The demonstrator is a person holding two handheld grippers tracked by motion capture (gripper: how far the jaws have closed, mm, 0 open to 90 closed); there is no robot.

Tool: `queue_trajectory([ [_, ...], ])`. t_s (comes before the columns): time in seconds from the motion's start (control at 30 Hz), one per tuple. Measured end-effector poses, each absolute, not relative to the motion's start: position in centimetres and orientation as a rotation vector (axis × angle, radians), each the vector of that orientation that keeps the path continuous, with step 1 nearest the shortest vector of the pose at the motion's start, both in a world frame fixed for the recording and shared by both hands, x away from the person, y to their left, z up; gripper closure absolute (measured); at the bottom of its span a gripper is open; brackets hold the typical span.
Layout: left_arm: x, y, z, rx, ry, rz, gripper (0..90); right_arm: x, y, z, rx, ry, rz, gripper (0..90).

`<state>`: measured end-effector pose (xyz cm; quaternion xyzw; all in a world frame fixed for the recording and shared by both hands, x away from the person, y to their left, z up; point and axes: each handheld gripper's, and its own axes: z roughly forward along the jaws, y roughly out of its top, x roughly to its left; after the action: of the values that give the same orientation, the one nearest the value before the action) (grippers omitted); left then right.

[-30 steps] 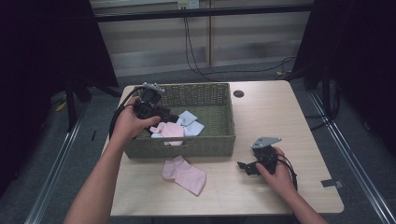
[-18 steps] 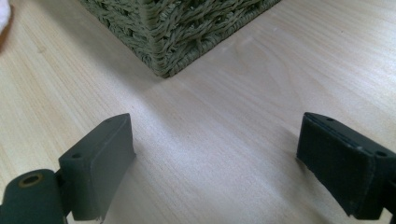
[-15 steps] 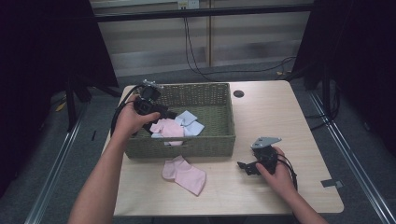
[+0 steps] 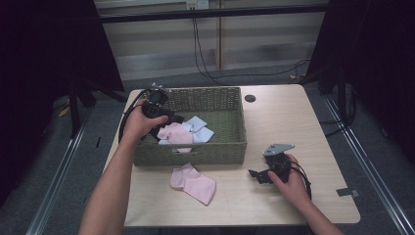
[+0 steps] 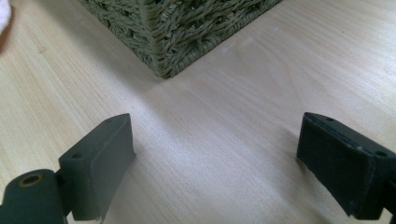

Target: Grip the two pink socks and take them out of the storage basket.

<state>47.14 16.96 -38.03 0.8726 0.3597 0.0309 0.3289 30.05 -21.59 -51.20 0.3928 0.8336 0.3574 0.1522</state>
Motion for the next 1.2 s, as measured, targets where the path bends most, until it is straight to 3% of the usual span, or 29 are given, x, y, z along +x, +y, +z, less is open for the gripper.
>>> queue_trajectory([
  [0.63, 49.0, 16.8, -43.2, 2.363, 1.07, 0.006, 46.7, 30.0, -21.6, -51.2, 1.128, 2.394, 1.023, 10.3],
  [0.9, 48.8, 16.2, -45.3, 2.442, 1.04, -0.03, 55.3, 30.0, -21.5, -51.2, 1.128, 2.394, 1.024, 10.2],
  [1.03, 48.8, 16.0, -45.5, 2.468, 1.04, -0.012, 66.4, 30.0, -21.5, -51.2, 1.128, 2.395, 1.024, 10.3],
  [1.13, 48.8, 15.9, -45.4, 2.479, 1.05, -0.008, 81.0, 30.0, -21.5, -51.2, 1.128, 2.396, 1.022, 10.3],
  [1.2, 48.7, 15.8, -45.3, 2.488, 1.043, -0.002, 84.3, 30.0, -21.5, -51.2, 1.128, 2.396, 1.022, 10.3],
])
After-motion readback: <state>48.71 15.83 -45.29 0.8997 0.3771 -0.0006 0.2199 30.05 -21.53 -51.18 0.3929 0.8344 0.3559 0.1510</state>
